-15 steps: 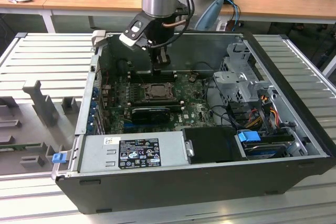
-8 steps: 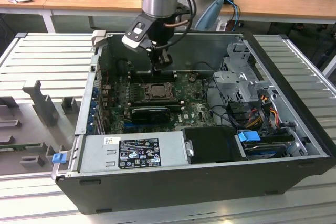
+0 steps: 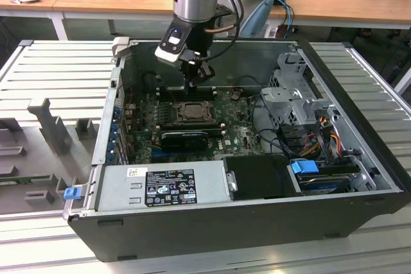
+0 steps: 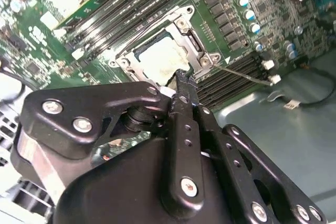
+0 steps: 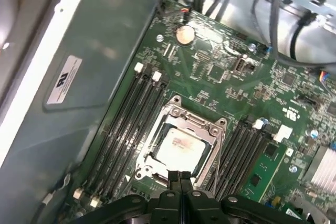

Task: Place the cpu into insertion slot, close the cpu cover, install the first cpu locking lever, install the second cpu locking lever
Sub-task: 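Install the first cpu locking lever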

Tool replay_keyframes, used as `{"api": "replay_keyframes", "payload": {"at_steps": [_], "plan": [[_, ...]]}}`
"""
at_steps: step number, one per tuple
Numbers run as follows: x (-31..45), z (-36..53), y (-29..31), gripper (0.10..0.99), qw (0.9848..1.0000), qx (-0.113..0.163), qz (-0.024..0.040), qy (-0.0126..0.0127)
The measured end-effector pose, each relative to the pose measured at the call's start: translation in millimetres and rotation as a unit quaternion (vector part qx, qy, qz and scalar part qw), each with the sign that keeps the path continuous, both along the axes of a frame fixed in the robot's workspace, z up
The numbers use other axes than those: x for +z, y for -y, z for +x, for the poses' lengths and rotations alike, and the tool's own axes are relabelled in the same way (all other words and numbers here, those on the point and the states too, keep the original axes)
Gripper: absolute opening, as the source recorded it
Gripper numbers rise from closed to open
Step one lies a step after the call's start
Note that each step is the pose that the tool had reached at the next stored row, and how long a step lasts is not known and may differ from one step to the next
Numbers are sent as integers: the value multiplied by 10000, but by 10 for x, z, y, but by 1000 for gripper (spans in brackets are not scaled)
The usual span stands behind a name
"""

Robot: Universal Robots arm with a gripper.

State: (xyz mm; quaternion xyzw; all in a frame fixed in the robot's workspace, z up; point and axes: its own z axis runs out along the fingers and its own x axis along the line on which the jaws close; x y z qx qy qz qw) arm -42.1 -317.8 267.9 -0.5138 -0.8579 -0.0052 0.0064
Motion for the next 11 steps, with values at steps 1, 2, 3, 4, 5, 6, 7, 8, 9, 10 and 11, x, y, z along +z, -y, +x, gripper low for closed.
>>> {"api": "replay_keyframes", "payload": {"at_steps": [1, 2, 3, 4, 5, 6, 7, 8, 9, 10, 11], "plan": [[-1, 0, 0, 106, 9999, 101, 0, 0], [-1, 0, 0, 106, 9996, 267, 0, 0], [-2, 0, 0, 106, 9993, 371, 0, 0], [-2, 0, 0, 106, 9988, 483, 0, 2], [-3, 0, 0, 106, 9985, 556, -1, 10], [-5, 0, 0, 106, 9981, 613, -1, 25], [-7, 0, 0, 106, 9975, 699, -2, 47], [-8, 0, 0, 106, 9963, 860, -4, 84], [-9, 0, 0, 106, 9956, 927, -5, 100], [-9, 0, 0, 106, 9950, 995, -5, 113], [-11, 0, 0, 106, 9936, 1118, -7, 141]]}}
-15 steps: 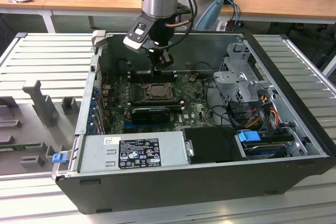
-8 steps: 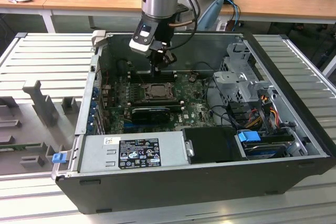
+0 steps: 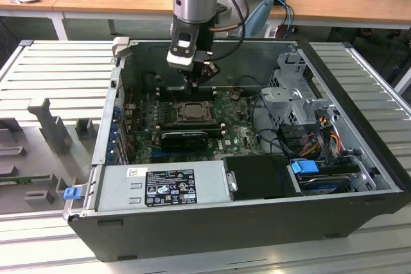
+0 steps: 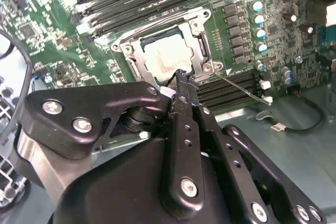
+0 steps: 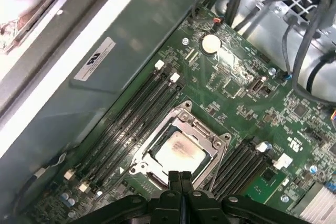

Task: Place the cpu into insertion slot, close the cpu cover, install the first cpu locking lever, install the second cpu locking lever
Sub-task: 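Install the first cpu locking lever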

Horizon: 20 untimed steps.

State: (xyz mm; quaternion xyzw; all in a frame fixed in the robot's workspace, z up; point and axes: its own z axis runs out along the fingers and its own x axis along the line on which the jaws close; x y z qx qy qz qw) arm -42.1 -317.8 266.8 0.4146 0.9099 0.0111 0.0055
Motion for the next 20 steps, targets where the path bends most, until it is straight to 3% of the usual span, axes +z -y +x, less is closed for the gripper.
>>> {"api": "replay_keyframes", "payload": {"at_steps": [2, 6, 11, 15, 16, 20], "plan": [[-1, 0, 0, 106, 9998, 178, 0, 57], [-1, 1, 0, 106, 9988, 470, 1, 129], [-3, 0, 0, 106, 9951, 979, 7, 134], [-7, 0, 0, 106, 9902, 1389, 13, 133], [-10, 0, 0, 106, 9878, 1553, 14, 133], [-14, 1, -1, 106, 9809, 1939, 21, 134]]}}
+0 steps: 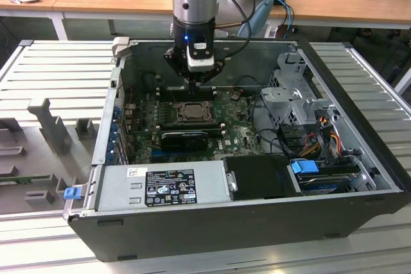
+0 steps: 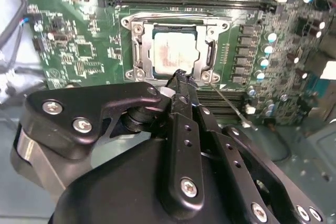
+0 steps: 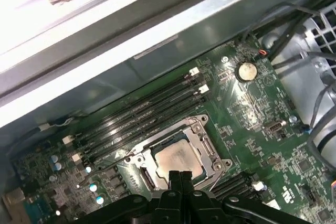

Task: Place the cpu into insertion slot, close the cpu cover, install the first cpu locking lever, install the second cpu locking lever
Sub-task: 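Install the first cpu locking lever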

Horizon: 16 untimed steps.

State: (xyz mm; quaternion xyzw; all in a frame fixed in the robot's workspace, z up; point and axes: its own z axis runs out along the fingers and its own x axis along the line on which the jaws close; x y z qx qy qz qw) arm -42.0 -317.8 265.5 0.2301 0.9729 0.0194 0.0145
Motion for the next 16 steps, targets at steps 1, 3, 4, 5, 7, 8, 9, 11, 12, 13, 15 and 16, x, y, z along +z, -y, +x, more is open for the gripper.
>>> {"api": "replay_keyframes", "payload": {"at_steps": [1, 3, 4, 5, 7, 8, 9, 11, 12, 13, 15, 16], "plan": [[0, 0, 0, 106, 9999, 112, 0, 0], [0, 0, 0, 106, 9996, 270, -1, -1], [0, 0, 0, 106, 9994, 336, -1, -1], [0, 0, 0, 106, 9991, 429, -1, 0], [0, 0, 0, 106, 9987, 518, -1, -1], [0, 0, 0, 106, 9984, 571, -1, 0], [-1, -1, 0, 106, 9982, 601, 0, 0], [0, 0, 0, 106, 9978, 667, 0, 0], [0, 0, 0, 106, 9976, 686, 0, -1], [0, 0, 0, 106, 9974, 716, 0, 0], [0, 0, 0, 106, 9970, 770, 0, -1], [0, 0, 0, 106, 9968, 798, 0, 0]]}}
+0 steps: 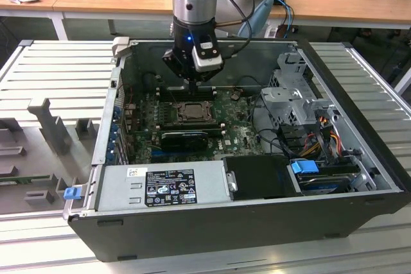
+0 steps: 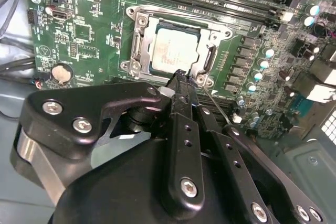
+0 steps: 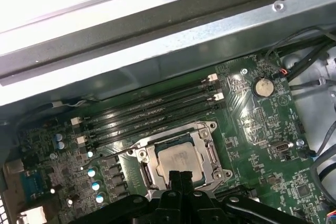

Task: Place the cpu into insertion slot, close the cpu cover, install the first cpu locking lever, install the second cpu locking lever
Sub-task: 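Install the first cpu locking lever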

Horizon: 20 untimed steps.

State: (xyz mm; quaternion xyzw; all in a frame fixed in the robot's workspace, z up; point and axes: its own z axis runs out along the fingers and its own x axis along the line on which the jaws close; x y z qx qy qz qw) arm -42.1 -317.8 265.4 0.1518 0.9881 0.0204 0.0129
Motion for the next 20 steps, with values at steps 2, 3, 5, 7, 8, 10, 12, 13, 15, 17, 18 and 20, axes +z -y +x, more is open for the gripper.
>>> {"api": "replay_keyframes", "payload": {"at_steps": [2, 3, 5, 7, 8, 10, 12, 13, 15, 17, 18, 20], "plan": [[0, 0, 0, 106, 10000, 58, 0, 0], [0, 0, 0, 106, 9999, 108, 0, 0], [0, 0, 0, 106, 9996, 279, 0, 0], [-1, 0, 0, 106, 9987, 504, 0, 0], [-2, 0, 0, 106, 9982, 598, 0, 0], [-3, 0, 0, 106, 9969, 786, -1, 0], [-5, 0, 0, 106, 9953, 968, 0, 0], [-6, 0, 0, 106, 9935, 1136, 0, 0], [-8, 0, 0, 106, 9908, 1352, 0, 0], [-11, -34, 0, 106, 9900, 1410, 7, 2], [-11, -66, 0, 106, 9900, 1410, 8, 2], [-14, -136, 0, 106, 9900, 1410, 9, 2]]}}
